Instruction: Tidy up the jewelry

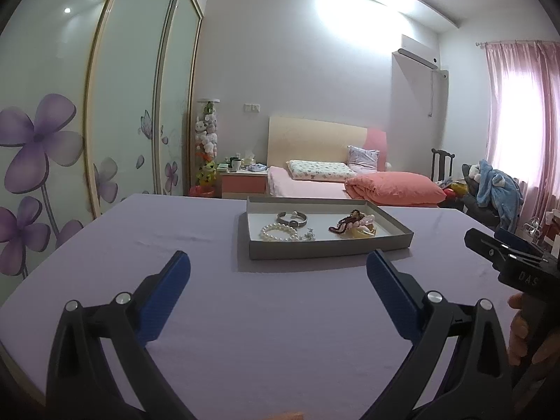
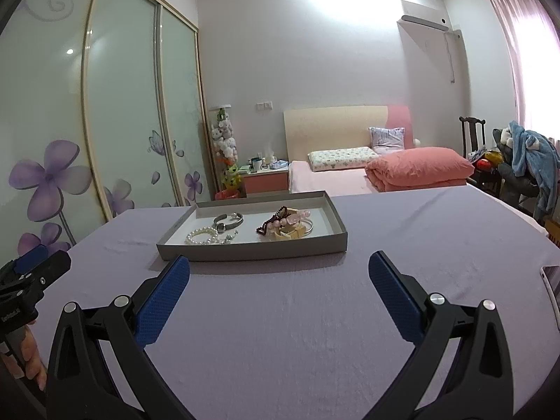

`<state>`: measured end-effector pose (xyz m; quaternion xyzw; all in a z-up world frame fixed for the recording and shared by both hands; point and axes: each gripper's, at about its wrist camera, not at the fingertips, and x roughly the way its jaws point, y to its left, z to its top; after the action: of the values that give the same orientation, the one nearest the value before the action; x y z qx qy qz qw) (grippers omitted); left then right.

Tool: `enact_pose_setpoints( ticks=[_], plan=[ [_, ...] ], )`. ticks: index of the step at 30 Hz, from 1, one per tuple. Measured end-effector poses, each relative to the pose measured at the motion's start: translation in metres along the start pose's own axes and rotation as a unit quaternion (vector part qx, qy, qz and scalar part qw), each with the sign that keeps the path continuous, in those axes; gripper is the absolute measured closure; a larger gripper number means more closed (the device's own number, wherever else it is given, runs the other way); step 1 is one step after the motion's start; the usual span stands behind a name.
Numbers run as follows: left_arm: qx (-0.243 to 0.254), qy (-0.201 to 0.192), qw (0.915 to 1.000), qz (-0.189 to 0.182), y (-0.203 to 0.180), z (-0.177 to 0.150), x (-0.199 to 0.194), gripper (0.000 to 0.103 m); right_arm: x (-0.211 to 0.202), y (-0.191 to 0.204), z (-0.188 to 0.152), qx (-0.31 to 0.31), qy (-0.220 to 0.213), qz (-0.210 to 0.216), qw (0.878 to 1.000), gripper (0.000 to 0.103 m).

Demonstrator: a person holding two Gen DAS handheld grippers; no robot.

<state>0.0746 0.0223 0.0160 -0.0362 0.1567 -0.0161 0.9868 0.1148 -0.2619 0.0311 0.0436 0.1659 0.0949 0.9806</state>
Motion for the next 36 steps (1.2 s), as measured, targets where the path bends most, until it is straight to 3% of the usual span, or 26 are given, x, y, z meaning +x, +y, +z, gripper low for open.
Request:
enact_pose_setpoints(
  ticks=[36],
  plan=[
    [-0.003,0.013,0.9999,-0.004,-0.0038,-0.0074,0.0094,0.004,-0.0026,0.0066,-0.0032,-0.003,0.003,0.006,1.000,0.002]
  ],
)
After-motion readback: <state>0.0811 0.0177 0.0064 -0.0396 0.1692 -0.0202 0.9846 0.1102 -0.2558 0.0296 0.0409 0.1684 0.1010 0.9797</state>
